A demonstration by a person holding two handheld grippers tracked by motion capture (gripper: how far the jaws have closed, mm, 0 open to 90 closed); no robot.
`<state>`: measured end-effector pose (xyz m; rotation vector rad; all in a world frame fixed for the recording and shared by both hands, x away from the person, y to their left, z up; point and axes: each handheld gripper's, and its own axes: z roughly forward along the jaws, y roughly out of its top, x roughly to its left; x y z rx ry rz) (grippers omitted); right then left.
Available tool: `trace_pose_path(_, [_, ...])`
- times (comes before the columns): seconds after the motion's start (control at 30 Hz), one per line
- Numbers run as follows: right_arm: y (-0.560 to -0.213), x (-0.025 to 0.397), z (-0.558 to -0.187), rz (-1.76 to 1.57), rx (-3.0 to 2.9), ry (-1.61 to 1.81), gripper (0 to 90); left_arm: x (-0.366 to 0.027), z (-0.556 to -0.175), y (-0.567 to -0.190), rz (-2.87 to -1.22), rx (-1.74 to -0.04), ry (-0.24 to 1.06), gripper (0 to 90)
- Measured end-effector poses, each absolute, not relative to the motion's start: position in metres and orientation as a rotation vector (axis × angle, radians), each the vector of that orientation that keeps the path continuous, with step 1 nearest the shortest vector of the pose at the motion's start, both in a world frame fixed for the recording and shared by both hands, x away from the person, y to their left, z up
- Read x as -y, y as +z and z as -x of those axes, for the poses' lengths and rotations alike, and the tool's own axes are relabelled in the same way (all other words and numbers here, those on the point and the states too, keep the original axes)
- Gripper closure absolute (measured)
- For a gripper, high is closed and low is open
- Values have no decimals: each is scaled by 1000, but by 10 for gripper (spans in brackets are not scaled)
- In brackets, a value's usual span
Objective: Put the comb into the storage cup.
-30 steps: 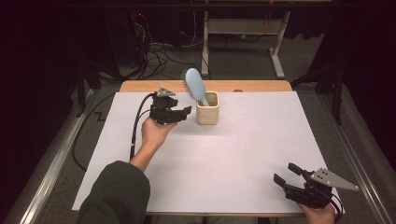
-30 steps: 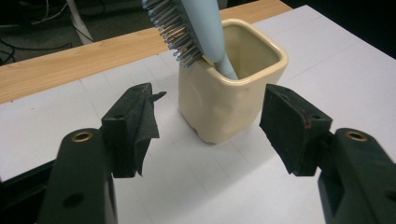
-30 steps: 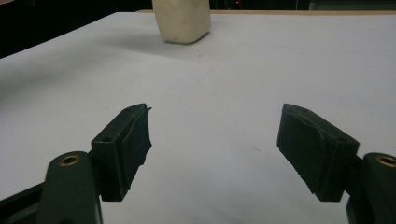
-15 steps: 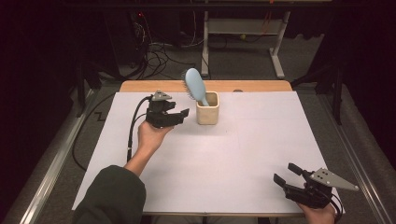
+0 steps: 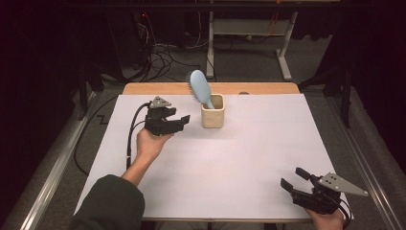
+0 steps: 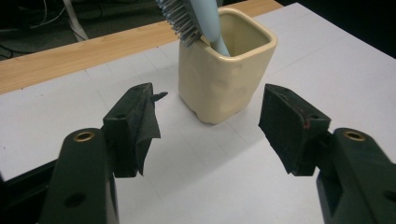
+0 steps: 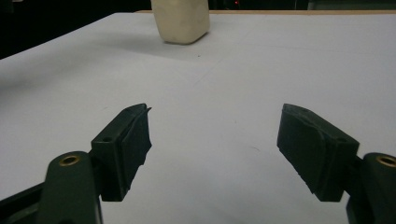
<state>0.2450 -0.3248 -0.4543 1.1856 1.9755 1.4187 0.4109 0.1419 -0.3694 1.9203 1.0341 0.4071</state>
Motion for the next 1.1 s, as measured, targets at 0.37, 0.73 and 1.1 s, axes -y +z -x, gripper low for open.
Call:
trace_pose_path(0.37, [-455,325,-244,-1192,-1970,1418,264,-149,-403,-370,-1917,-1026,414,370])
trace_pose_path(0.73, [-454,325,-244,-1194,-1970,1419,264,-156,-395,-371,-1909,-1023,407,370])
trace_pose_path(1.1, [-455,325,-244,-1195,-1970,1417,264,-164,-387,-374,-1894,-1030,401,370])
